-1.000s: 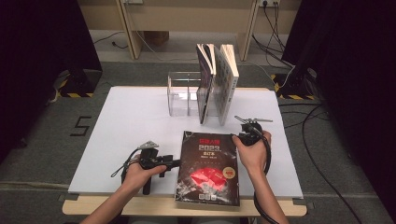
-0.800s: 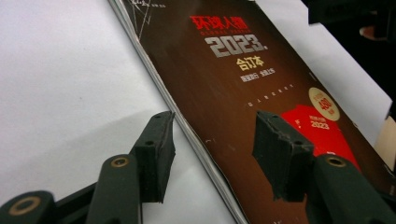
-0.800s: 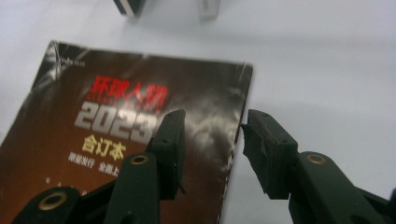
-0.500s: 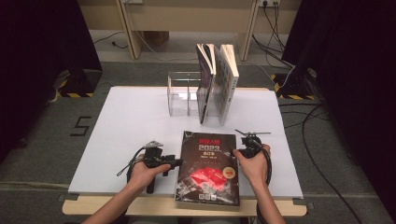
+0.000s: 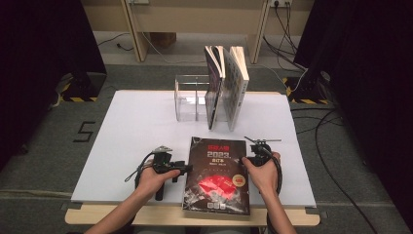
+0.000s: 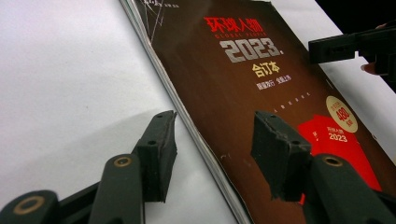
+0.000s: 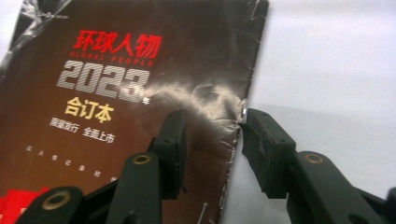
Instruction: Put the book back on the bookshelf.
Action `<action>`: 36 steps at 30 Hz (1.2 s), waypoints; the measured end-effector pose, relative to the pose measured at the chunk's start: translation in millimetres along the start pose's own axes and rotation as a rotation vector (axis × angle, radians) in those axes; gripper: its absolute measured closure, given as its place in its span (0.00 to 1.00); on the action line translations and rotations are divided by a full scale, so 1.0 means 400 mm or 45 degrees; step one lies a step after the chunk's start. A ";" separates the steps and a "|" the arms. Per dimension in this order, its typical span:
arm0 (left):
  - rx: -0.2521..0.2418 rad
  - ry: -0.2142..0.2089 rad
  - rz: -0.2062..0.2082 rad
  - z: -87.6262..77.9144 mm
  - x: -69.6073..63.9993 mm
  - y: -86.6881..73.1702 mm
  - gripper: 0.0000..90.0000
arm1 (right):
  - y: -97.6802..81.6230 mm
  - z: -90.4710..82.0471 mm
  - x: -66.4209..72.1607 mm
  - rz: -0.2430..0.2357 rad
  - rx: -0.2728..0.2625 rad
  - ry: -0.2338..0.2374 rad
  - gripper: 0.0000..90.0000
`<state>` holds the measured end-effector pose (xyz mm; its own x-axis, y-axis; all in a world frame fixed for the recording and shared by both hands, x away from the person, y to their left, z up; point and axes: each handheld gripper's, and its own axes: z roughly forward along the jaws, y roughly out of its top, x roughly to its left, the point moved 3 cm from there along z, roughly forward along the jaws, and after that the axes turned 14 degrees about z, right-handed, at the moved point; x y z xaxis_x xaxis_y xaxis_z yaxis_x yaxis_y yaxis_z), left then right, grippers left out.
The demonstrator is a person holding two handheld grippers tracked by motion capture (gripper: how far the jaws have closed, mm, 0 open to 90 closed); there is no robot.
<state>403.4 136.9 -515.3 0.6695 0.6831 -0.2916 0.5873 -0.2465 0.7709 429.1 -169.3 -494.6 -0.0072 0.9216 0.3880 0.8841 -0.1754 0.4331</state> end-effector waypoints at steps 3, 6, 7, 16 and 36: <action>-0.002 -0.002 -0.004 0.000 0.000 0.000 0.54 | 0.000 0.000 0.002 -0.003 0.007 0.001 0.67; 0.000 -0.004 -0.003 0.000 0.000 0.000 0.54 | -0.002 0.001 0.007 -0.012 0.005 -0.018 0.67; 0.001 -0.004 -0.002 0.000 0.000 0.000 0.54 | -0.003 0.001 0.011 0.000 0.003 -0.016 0.68; 0.027 0.025 0.005 -0.020 0.002 -0.008 0.55 | -0.026 0.006 0.044 -0.047 0.021 -0.013 0.69; 0.020 0.105 -0.030 -0.119 0.029 -0.070 0.56 | -0.082 0.018 0.131 -0.137 0.095 0.063 0.69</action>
<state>373.2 184.5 -513.4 0.6164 0.7428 -0.2614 0.6097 -0.2402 0.7553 403.0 -112.8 -494.4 -0.1251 0.9151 0.3834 0.9094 -0.0488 0.4131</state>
